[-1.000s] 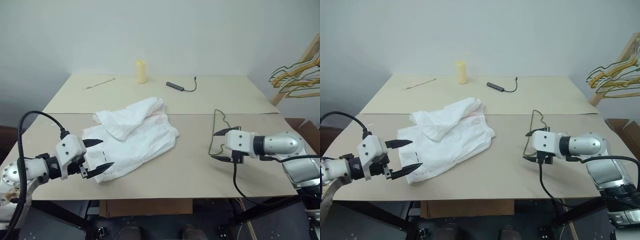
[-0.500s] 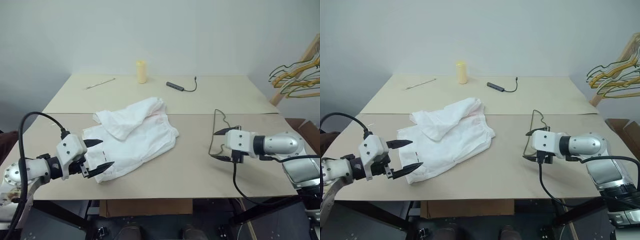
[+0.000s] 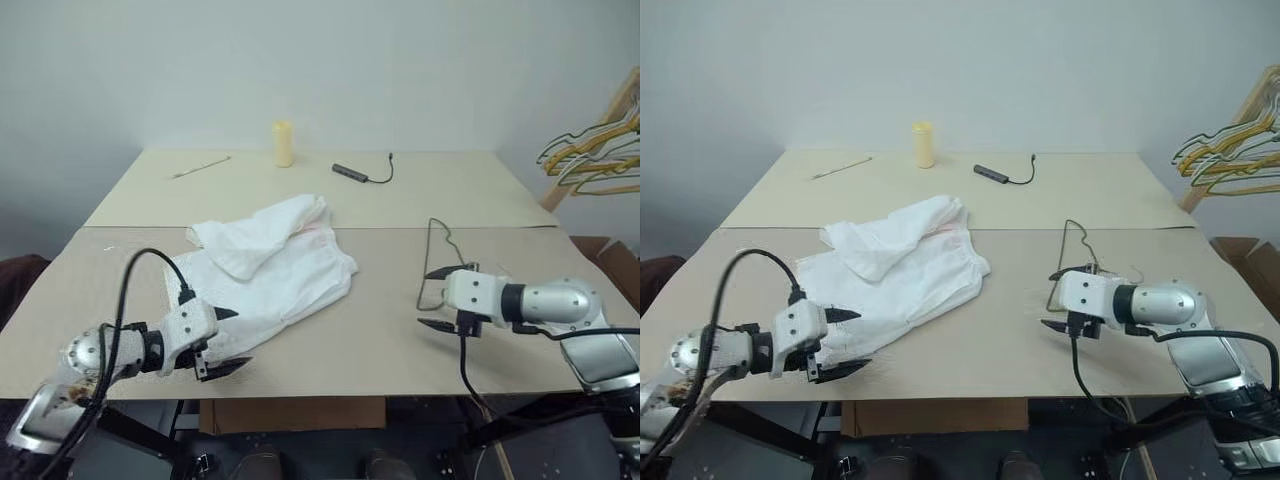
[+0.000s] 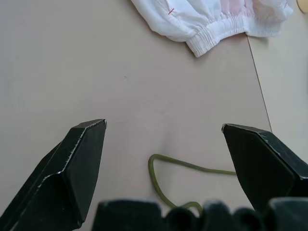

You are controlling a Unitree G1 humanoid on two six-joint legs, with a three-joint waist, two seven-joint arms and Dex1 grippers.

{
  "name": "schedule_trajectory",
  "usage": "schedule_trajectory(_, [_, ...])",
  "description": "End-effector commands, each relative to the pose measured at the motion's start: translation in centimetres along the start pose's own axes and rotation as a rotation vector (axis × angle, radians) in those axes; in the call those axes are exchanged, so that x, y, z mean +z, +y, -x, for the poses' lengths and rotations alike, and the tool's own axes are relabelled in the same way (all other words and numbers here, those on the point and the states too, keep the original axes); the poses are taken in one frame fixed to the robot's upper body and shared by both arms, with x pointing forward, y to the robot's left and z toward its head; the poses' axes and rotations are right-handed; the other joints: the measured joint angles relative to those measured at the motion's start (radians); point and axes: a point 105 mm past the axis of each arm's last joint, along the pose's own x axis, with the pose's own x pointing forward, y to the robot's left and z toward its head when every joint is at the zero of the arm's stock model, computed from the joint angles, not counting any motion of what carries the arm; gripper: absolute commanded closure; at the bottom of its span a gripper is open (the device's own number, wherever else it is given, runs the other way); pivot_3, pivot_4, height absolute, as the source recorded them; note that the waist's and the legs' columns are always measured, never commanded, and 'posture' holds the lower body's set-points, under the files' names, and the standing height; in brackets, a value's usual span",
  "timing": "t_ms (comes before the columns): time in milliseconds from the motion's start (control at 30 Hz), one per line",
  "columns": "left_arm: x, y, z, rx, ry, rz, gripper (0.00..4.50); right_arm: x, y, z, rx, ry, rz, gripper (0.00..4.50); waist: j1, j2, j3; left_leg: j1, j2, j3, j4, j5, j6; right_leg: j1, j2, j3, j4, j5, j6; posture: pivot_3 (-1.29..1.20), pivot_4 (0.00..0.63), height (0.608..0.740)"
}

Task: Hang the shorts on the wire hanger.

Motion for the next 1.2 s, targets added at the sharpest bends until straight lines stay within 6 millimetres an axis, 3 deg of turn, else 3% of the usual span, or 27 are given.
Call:
schedule_trajectory(33, [-0.7, 0.8, 0.0, -0.007, 0.069, -0.017, 0.00, 0.5, -1.1, 1.0, -0.062, 0.000, 0.020, 0.03, -0.006, 0.000, 0.000, 0.000, 0.000, 0.000, 0.000, 0.000, 0.000, 0.000, 0.000, 0.000, 0.000, 0.000, 0.000, 0.03, 0.000, 0.740])
schedule_trajectory(133, [-1.8, 0.5, -0.1, -0.052, 0.139, 0.003, 0.00, 0.5, -1.0, 0.9, -0.066, 0.005, 0.021, 0.03, -0.014, 0.000, 0.000, -0.001, 0.000, 0.000, 0.000, 0.000, 0.000, 0.000, -0.001, 0.000, -0.001, 0.000, 0.001, 0.02, 0.000, 0.740])
schedule_trajectory(233, [-2.7, 0.4, -0.1, -0.064, 0.199, 0.022, 0.55, 0.6, -1.0, 0.9, -0.072, 0.005, 0.021, 0.00, -0.021, 0.000, 0.000, -0.001, 0.000, 0.000, 0.000, 0.000, 0.000, 0.000, 0.000, 0.000, 0.000, 0.000, 0.001, 0.02, 0.000, 0.740])
schedule_trajectory(433, [-4.1, 1.4, -0.1, -0.010, 0.277, 0.014, 2.47, 1.1, -1.1, -0.4, -0.070, -0.015, 0.042, 0.00, -0.032, 0.003, -0.002, 0.002, 0.000, 0.000, 0.000, 0.000, 0.000, 0.001, 0.000, 0.000, 0.001, 0.000, 0.000, 0.02, 0.000, 0.740])
schedule_trajectory(633, [-3.4, 1.8, 0.1, 0.005, 0.232, 0.022, 4.47, 3.4, -2.3, -4.9, -0.112, -0.087, 0.118, 0.00, -0.055, 0.004, -0.003, 0.007, 0.000, 0.001, 0.000, 0.000, 0.000, 0.003, 0.000, 0.001, 0.008, -0.005, 0.002, 0.02, 0.000, 0.740])
schedule_trajectory(767, [-2.5, 2.2, 0.6, 0.023, 0.205, -0.008, 4.49, 4.9, -2.7, -8.3, -0.128, -0.133, 0.182, 0.00, -0.058, 0.004, -0.003, 0.006, 0.000, 0.001, 0.000, 0.000, 0.000, 0.000, 0.000, 0.002, 0.012, -0.004, -0.001, 0.03, 0.000, 0.740])
schedule_trajectory(933, [-0.9, 2.7, 1.7, 0.053, 0.146, -0.013, 4.49, 4.8, -1.3, -12.0, -0.068, -0.101, 0.362, 0.00, -0.050, 0.004, -0.003, 0.001, 0.000, 0.000, 0.000, 0.000, -0.001, -0.003, 0.000, 0.001, 0.012, -0.004, 0.000, 0.05, 0.000, 0.740])
schedule_trajectory(1200, [0.8, 3.1, 3.9, 0.088, 0.104, -0.018, 4.49, 5.7, -1.4, -15.2, -0.111, -0.147, 0.410, 0.00, -0.055, 0.003, -0.003, 0.004, 0.000, 0.000, 0.000, 0.001, -0.001, -0.002, 0.000, 0.001, 0.014, -0.004, -0.001, 0.07, 0.000, 0.740])
